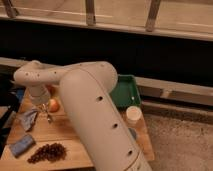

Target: Place fork in red bowl

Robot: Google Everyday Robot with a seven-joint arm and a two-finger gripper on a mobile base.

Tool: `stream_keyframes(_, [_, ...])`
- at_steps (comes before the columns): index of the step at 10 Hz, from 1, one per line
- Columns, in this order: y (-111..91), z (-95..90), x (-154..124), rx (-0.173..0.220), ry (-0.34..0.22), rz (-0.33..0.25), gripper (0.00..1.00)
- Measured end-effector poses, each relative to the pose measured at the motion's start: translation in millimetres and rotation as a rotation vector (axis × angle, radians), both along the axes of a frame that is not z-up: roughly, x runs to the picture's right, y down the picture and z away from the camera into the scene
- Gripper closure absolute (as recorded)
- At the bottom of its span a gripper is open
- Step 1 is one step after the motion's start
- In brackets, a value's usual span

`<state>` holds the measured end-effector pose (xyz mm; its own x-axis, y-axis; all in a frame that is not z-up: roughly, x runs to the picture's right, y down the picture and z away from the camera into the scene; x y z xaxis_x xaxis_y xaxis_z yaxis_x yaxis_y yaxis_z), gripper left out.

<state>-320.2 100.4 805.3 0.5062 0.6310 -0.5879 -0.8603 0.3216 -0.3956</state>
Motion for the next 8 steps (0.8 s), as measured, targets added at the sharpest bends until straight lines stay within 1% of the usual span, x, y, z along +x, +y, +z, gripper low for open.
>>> stream_keyframes(2, [-18.4, 5.5, 8.4, 0.036, 0.006, 0.027, 1.00])
stream_keyframes(4, [-41.3, 10.7, 15.5, 0.075, -0.007, 0.066, 1.00])
stream_keyframes(6, [-75.1, 11.3, 20.2, 0.131, -0.043, 0.120, 1.00])
stream_keyframes(7, [-99.1, 11.3, 17.8, 0.165, -0.113, 0.166, 1.00])
stream_keyframes(8, [-111.1, 12.7, 12.5, 0.174, -0.164, 0.188, 1.00])
